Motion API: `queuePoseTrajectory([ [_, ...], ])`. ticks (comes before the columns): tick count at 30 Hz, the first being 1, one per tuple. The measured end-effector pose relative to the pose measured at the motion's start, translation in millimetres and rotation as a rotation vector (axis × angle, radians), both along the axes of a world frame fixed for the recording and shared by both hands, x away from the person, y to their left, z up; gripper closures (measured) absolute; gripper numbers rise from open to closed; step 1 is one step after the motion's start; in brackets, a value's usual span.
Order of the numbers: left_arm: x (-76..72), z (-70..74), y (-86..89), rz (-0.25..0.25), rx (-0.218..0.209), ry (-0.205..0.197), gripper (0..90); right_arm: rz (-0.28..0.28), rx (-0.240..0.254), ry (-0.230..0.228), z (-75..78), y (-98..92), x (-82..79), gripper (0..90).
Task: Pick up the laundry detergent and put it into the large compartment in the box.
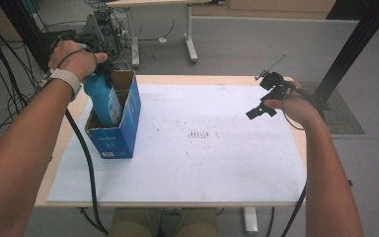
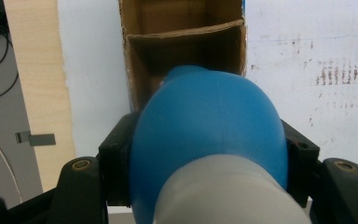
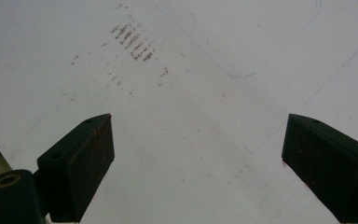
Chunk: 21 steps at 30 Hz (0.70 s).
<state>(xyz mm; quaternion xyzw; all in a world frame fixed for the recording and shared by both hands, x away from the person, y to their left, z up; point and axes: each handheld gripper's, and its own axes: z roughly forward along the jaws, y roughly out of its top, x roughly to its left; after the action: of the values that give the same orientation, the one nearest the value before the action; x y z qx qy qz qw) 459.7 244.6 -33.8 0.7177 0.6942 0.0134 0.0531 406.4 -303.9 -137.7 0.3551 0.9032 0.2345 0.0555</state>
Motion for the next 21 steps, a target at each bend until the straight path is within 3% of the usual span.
queuePoseTrajectory([
  [21,6.0,-35.3,-5.4,-0.018,0.007,0.003,37.2,-0.008,0.002,0.010,-5.8,-4.3,0.3,9.1],
])
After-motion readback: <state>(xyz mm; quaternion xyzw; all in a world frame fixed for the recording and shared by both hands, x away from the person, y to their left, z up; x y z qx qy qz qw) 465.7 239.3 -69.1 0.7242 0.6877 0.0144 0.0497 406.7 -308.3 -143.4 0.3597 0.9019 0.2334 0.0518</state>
